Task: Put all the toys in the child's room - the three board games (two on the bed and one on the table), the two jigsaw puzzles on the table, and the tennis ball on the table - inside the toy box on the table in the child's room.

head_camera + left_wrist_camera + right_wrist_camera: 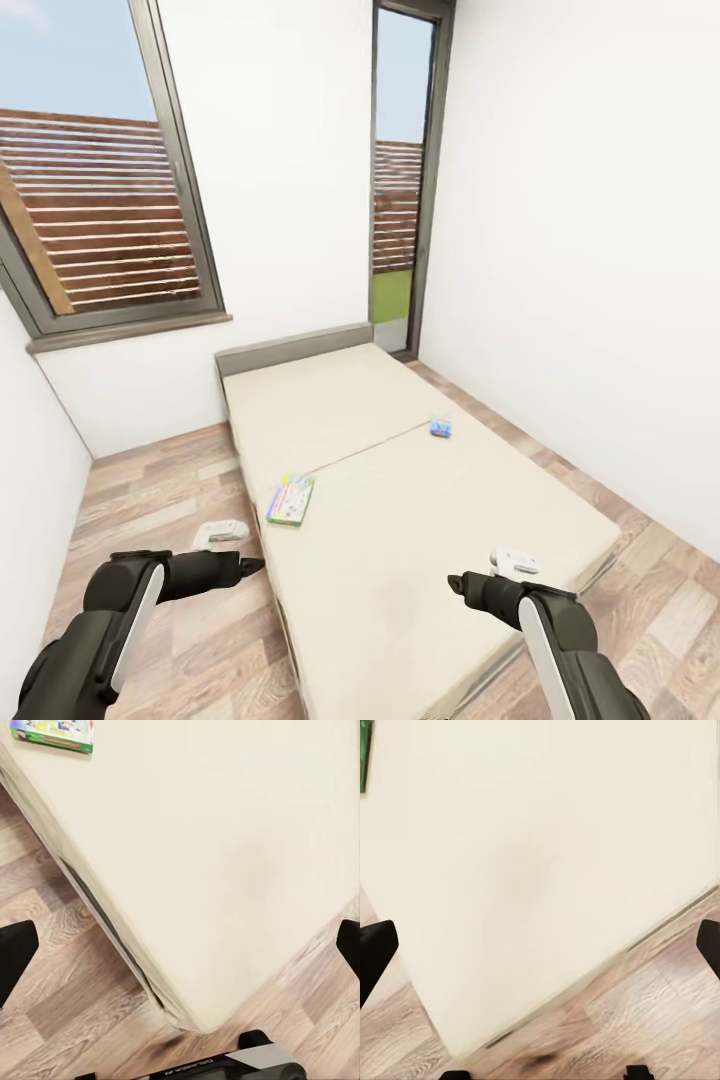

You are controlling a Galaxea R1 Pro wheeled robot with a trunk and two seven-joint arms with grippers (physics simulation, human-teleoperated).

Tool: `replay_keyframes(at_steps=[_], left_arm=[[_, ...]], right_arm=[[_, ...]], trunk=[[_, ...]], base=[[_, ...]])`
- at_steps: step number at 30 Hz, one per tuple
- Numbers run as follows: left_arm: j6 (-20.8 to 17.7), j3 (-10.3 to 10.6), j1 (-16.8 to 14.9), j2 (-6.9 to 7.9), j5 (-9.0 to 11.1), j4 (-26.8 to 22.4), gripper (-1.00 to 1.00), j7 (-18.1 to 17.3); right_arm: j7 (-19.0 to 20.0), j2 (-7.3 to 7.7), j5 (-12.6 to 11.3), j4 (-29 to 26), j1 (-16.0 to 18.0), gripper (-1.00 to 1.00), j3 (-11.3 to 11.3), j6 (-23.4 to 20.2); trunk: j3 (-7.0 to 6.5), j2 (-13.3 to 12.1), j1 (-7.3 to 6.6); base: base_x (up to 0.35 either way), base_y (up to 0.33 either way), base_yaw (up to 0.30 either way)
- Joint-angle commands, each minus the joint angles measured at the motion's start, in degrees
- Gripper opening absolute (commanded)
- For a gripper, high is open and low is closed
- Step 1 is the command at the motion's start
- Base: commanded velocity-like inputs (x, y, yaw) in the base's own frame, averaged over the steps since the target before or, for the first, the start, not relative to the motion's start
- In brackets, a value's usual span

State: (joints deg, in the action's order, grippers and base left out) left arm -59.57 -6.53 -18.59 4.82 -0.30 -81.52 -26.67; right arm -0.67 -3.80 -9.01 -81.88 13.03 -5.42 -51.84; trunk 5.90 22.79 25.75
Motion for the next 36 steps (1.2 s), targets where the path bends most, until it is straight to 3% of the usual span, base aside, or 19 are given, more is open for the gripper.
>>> replay_keyframes(at_steps=[1, 16, 27, 36], left_arm=[[-0.28, -0.06, -0.04, 0.01, -0.05, -0.04, 1.00, -0.22], [-0.28, -0.06, -0.05, 0.01, -0.05, -0.04, 1.00, -0.20], [-0.28, -0.06, -0.04, 0.01, -0.05, -0.03, 1.00, -0.21], [-0.28, -0.06, -0.04, 0.01, -0.05, -0.02, 1.00, -0.22]], right_arm=[[-0.08, -0.06, -0.30, -0.07, 0.07, 1.00, -0.12, -0.28], [-0.04, -0.10, -0.30, -0.21, 0.03, 1.00, -0.14, -0.26], [-0.03, -0.05, -0.30, -0.21, 0.05, 1.00, -0.12, -0.23], [-0.03, -0.08, -0.30, -0.21, 0.05, 1.00, -0.12, -0.22]], trunk=[[0.13, 0.13, 0.04], [0.13, 0.13, 0.04], [0.13, 0.13, 0.04], [0.13, 0.13, 0.04]], base=[[0.000, 0.266, -0.180], [0.000, 0.098, -0.048], [0.000, 0.103, -0.245], [0.000, 0.140, -0.112]])
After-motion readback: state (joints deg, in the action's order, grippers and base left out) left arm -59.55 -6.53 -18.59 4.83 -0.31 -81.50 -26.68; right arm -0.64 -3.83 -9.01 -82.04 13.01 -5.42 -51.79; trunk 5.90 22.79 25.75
